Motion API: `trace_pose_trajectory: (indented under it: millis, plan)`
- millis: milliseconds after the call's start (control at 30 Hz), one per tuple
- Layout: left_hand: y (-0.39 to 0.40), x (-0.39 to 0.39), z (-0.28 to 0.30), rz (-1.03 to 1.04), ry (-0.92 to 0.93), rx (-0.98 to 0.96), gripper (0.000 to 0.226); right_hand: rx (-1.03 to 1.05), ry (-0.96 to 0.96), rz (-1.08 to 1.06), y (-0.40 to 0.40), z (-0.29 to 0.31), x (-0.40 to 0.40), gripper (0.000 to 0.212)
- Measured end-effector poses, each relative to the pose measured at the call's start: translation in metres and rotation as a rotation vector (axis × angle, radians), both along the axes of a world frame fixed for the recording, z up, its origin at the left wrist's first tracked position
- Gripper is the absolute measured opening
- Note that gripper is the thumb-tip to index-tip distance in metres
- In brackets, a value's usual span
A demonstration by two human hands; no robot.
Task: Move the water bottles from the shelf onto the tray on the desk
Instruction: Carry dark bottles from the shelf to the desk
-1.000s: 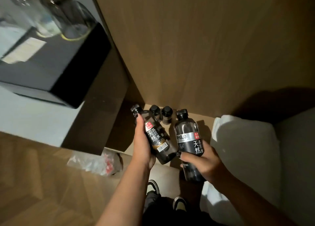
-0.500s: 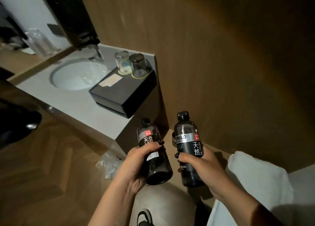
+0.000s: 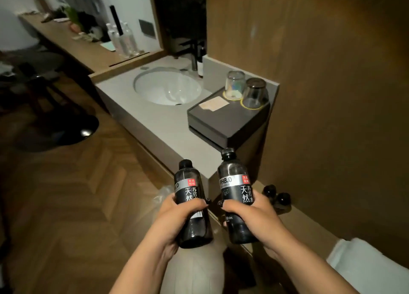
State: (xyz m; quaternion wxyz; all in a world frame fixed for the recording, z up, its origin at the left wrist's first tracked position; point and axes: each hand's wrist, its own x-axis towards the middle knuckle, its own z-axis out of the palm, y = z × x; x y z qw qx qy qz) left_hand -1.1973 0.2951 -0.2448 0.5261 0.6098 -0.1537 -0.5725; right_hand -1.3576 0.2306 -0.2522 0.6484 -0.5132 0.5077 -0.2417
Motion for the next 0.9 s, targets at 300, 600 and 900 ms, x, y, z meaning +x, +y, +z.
trace_pose_trajectory:
  millis: [300, 600, 900]
  plan:
    - [0.019, 0.167, -0.018, 0.093, -0.034, 0.068, 0.035, -0.001, 0.067, 0.098, 0.009, -0.014, 0.173, 0.032]
    - [0.021, 0.321, -0.027, 0.148, -0.085, 0.119, 0.074, 0.051, -0.001, 0.139, 0.001, -0.013, 0.330, 0.024]
    - [-0.022, 0.425, -0.039, 0.210, -0.083, 0.103, 0.052, 0.046, 0.065, 0.209, -0.055, -0.020, 0.428, 0.028]
